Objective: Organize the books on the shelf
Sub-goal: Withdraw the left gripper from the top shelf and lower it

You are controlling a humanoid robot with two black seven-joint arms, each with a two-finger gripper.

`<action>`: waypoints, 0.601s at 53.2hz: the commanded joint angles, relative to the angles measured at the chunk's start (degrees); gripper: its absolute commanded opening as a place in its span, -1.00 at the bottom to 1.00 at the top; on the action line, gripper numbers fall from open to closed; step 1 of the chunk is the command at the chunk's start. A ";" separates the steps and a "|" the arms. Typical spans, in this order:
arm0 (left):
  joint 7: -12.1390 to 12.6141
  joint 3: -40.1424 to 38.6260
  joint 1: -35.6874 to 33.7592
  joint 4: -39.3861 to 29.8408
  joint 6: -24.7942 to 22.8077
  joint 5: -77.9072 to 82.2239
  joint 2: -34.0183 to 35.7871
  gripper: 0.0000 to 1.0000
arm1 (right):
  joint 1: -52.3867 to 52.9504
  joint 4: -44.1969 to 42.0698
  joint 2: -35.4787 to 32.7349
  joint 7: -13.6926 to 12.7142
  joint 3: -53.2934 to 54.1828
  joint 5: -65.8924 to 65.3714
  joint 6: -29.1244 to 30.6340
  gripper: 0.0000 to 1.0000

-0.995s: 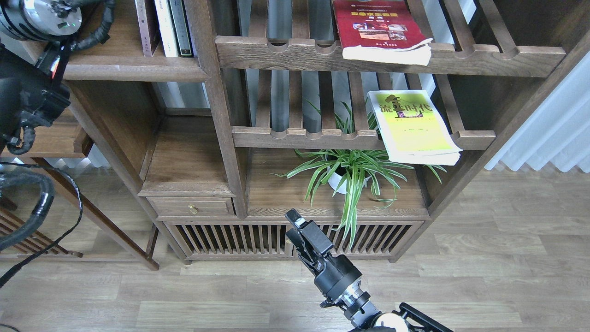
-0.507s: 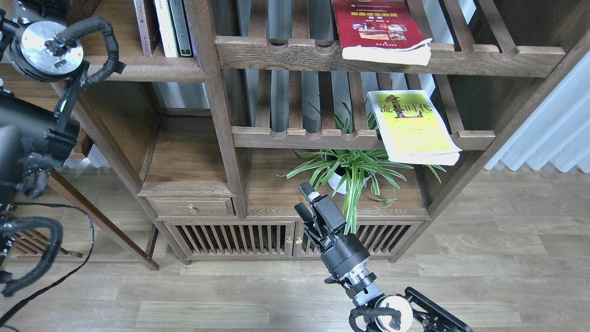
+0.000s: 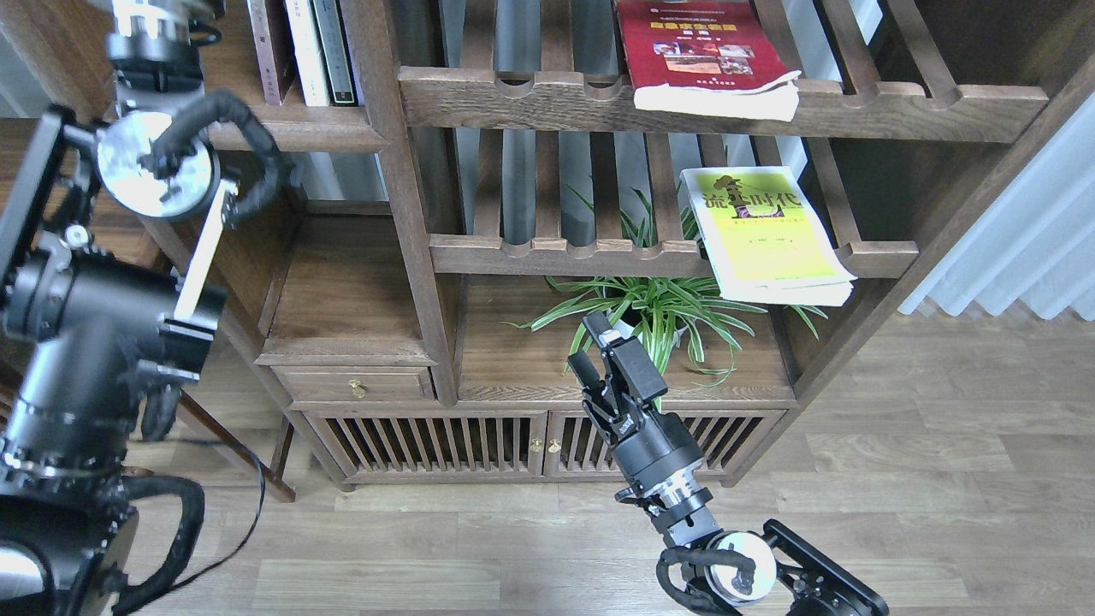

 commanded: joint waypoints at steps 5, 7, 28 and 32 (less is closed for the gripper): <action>0.32 2.96 10.02 -0.10 -13.65 -0.47 -0.04 0.68 | 0.02 -0.09 0.00 0.00 2.58 2.03 0.00 0.96; 0.23 3.31 10.99 -0.10 -13.74 -0.47 -0.04 0.76 | 0.02 -0.09 0.00 0.00 3.20 2.03 0.00 0.96; 0.05 19.48 19.16 -0.10 -15.73 -0.47 -0.04 1.00 | 0.99 -1.58 0.00 0.00 11.72 3.88 0.00 0.96; 0.40 20.71 22.76 -0.01 -15.73 -0.47 -0.04 1.00 | 0.81 -3.86 0.00 0.00 12.95 3.97 0.00 0.96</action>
